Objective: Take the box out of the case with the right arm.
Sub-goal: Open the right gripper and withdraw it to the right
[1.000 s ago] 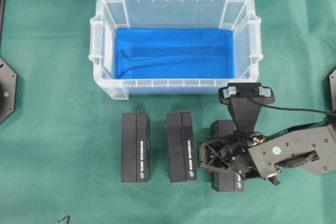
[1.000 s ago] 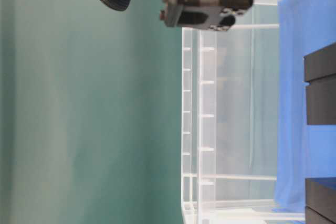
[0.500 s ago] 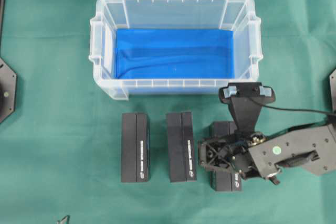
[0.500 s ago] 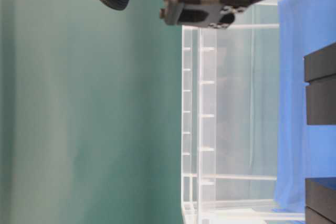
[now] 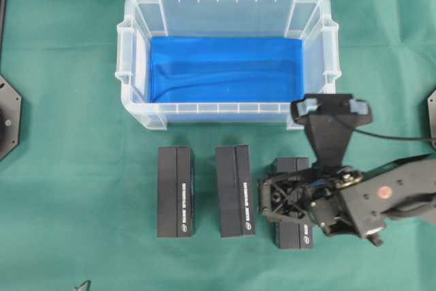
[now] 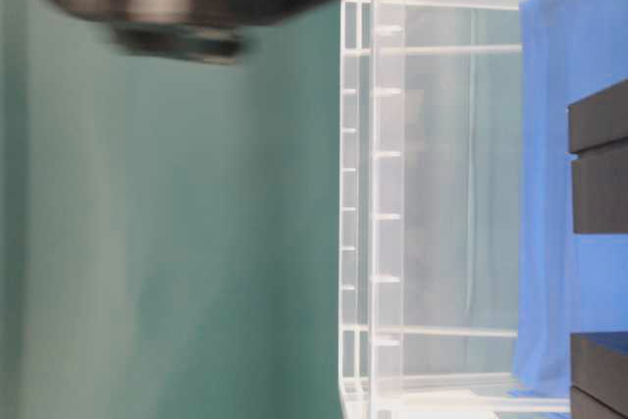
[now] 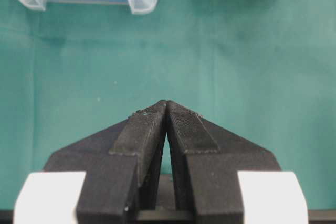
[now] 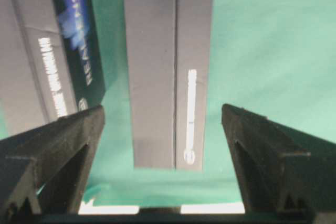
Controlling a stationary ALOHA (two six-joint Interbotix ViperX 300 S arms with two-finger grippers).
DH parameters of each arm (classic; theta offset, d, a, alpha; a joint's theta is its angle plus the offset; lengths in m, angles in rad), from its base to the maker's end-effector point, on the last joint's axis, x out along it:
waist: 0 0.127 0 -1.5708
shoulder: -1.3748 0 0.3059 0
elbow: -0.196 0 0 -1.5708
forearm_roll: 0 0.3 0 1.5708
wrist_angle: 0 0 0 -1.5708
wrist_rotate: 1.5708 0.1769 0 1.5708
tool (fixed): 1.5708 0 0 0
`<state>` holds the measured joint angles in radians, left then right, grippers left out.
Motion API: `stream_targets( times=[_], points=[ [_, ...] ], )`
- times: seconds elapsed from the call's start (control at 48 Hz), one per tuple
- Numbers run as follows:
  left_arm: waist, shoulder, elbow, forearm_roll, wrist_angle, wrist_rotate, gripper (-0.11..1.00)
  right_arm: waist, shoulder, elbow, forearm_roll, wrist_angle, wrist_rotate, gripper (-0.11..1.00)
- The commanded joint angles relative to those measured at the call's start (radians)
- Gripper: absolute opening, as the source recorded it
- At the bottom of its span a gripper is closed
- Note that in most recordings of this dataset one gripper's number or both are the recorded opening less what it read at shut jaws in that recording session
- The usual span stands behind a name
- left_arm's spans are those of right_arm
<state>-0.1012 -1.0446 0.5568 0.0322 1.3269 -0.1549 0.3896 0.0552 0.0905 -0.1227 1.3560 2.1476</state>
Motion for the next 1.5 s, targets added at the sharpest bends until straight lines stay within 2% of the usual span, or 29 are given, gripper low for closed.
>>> stream_targets(
  times=[0.0, 0.188, 0.479, 0.813, 1.209, 1.313, 1.48],
  points=[
    [0.002, 0.011, -0.015, 0.003, -0.011, -0.002, 0.02, 0.000, -0.043, -0.083, -0.012, 0.097, -0.005, 0.87],
    [0.002, 0.011, -0.015, 0.003, -0.021, -0.003, 0.02, -0.005, -0.041, -0.179, -0.023, 0.230, -0.055, 0.87],
    [0.002, 0.011, -0.015, 0.003, -0.025, -0.003, 0.02, -0.017, -0.046, -0.173, -0.020, 0.227, -0.080, 0.87],
    [0.002, 0.011, -0.015, 0.003, -0.025, -0.005, 0.02, 0.011, -0.176, -0.011, -0.012, 0.176, -0.037, 0.87],
    [0.002, 0.011, -0.014, 0.003, -0.023, 0.002, 0.02, 0.067, -0.370, 0.198, -0.005, 0.202, 0.031, 0.87],
    [0.002, 0.011, -0.014, 0.003, -0.018, 0.002, 0.02, 0.078, -0.414, 0.235, -0.005, 0.221, 0.057, 0.87],
    [0.002, 0.011, -0.012, 0.003, -0.015, 0.002, 0.02, 0.061, -0.436, 0.252, -0.023, 0.222, 0.051, 0.87]
  ],
)
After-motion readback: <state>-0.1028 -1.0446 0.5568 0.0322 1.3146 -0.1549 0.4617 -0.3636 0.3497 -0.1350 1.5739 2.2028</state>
